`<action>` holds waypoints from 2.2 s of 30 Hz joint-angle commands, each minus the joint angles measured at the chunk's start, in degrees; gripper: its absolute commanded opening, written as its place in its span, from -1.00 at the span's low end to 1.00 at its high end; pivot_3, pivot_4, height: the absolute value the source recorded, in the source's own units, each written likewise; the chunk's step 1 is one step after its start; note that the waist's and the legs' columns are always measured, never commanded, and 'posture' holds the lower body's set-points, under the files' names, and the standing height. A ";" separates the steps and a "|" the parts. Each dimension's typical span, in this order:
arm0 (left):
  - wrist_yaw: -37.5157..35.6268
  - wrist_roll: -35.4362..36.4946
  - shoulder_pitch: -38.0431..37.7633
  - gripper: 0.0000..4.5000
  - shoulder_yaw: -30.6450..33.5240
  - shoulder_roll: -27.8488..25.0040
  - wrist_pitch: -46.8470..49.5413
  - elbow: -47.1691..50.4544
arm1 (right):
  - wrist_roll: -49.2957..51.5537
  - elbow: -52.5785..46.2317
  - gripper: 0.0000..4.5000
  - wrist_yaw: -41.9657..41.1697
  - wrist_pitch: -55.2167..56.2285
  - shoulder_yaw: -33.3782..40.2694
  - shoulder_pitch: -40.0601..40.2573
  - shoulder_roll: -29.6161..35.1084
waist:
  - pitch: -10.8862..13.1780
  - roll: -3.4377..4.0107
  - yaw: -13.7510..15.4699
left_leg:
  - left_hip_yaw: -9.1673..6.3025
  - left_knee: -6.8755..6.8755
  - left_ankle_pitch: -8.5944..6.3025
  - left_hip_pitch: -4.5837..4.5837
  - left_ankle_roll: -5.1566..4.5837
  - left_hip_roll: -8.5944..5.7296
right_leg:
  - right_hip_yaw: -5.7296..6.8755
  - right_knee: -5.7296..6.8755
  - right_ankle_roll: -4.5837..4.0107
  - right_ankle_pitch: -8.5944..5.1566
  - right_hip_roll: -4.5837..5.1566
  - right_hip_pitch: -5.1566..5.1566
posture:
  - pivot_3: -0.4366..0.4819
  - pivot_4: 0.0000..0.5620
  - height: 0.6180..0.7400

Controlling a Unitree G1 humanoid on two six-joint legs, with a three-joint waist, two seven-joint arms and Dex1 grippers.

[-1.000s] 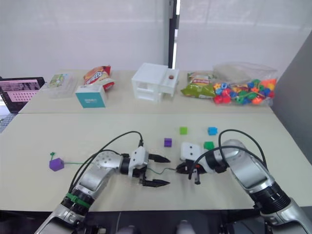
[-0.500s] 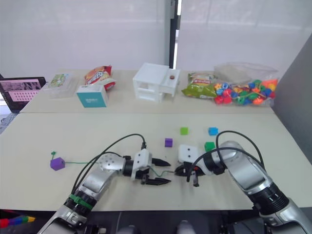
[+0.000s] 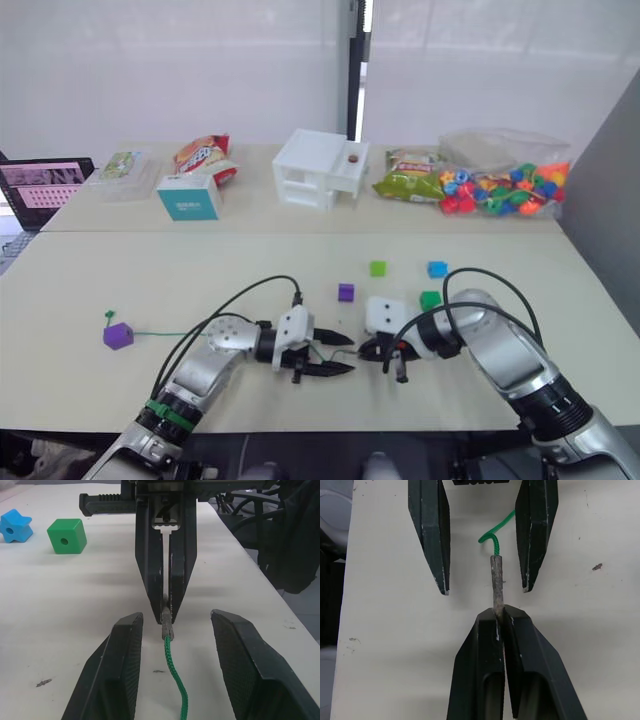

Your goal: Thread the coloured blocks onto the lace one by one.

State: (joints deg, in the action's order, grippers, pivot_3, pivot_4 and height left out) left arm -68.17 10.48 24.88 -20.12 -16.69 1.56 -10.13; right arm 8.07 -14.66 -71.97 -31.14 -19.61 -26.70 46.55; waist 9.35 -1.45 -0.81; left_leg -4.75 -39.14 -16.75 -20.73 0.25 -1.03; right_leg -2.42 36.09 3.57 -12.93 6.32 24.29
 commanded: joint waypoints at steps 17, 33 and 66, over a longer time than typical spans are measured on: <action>-0.49 0.10 1.53 -0.98 -0.36 -0.30 -0.31 -0.07 | 1.60 -2.65 -1.00 0.55 -1.02 1.84 0.09 0.45 | 0.00 0.00 0.00 | 0.00 0.00 0.00 0.00 0.00 0.00 | 0.00 -0.01 0.00 0.00 0.00 -0.01 | -0.05 -0.47 1.00; -1.18 0.66 1.83 -1.00 0.14 -0.13 -0.93 -1.45 | 15.58 -13.26 0.52 3.77 -14.23 20.85 9.73 7.57 | 0.01 0.00 0.77 | -0.02 0.01 -0.01 -0.02 -0.02 -0.01 | 0.02 -0.02 0.01 0.01 0.02 -0.03 | -0.05 -0.47 1.00; 2.93 1.38 0.72 -1.00 2.38 2.29 -1.94 -0.03 | 10.02 20.68 0.99 35.71 5.38 36.92 6.88 -10.59 | -0.05 0.25 -0.35 | 0.13 0.17 0.00 0.38 -0.02 -0.03 | -0.16 -0.01 0.04 0.02 0.01 -0.27 | -0.05 -0.47 1.00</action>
State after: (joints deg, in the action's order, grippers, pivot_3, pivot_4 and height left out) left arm -66.06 11.26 25.66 -18.23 -14.71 0.00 -12.86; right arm 20.23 3.01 -36.07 -26.86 19.29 -16.71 34.58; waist 9.29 -1.19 -1.15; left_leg -4.58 -38.97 -16.74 -20.38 0.25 -1.06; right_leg -2.62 36.06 3.60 -12.91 6.34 24.03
